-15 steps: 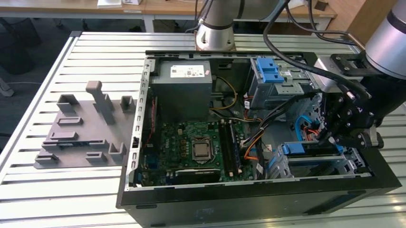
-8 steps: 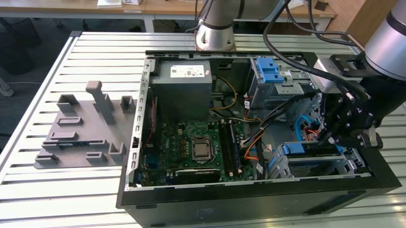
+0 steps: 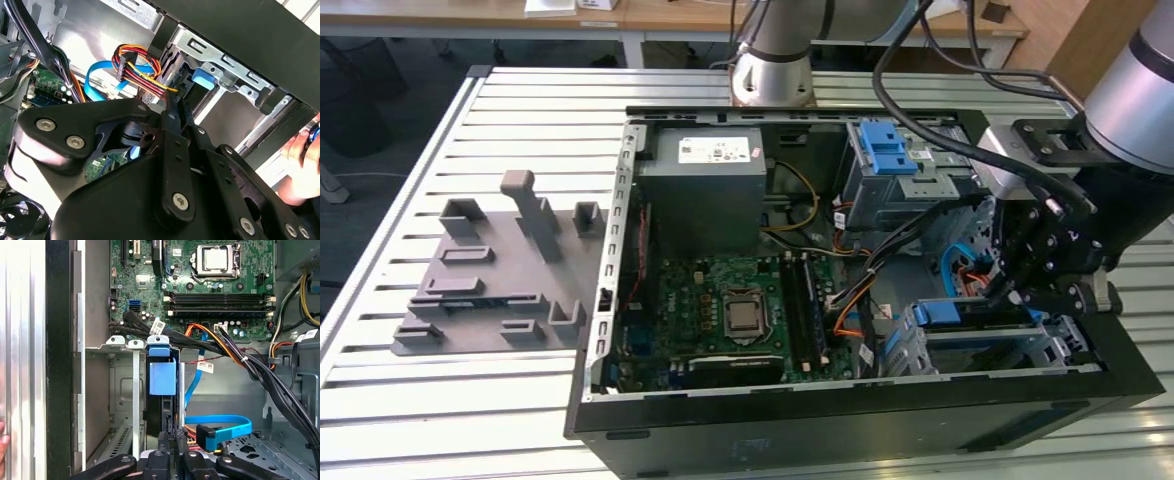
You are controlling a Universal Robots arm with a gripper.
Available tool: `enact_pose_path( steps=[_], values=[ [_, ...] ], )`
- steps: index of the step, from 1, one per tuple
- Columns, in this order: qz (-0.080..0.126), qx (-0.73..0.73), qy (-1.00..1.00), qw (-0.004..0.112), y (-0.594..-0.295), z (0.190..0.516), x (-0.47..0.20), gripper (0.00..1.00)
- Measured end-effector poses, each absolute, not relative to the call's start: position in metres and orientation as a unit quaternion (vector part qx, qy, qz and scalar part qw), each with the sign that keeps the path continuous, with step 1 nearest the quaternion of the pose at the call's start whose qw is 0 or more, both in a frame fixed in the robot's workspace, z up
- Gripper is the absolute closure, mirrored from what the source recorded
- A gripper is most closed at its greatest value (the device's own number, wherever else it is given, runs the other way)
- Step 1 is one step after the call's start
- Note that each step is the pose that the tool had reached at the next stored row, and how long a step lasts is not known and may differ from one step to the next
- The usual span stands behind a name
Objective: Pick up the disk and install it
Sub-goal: 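Insert the first disk wire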
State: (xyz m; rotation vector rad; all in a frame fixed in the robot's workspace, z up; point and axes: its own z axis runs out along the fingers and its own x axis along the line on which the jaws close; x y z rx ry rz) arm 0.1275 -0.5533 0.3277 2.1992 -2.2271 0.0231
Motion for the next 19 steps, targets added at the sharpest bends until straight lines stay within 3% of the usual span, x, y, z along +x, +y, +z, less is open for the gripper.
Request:
enact_pose_path(
  steps=[4, 5, 11, 13, 16, 19],
  values=[
    [0.007, 0.703, -0.711, 0.005, -0.5533, 0.3281, 0.1275, 0.82],
    [0.007, 0.703, -0.711, 0.006, -0.5532, 0.3293, 0.1275, 0.76],
    [0.007, 0.703, -0.711, 0.006, -0.5532, 0.3359, 0.1275, 0.76],
    [0.006, 0.703, -0.711, 0.006, -0.5533, 0.3368, 0.1275, 0.77],
    [0.006, 0.703, -0.711, 0.006, -0.5532, 0.3372, 0.1276, 0.89],
    [0.006, 0.703, -0.711, 0.006, -0.5532, 0.3373, 0.1276, 0.89]
  ],
)
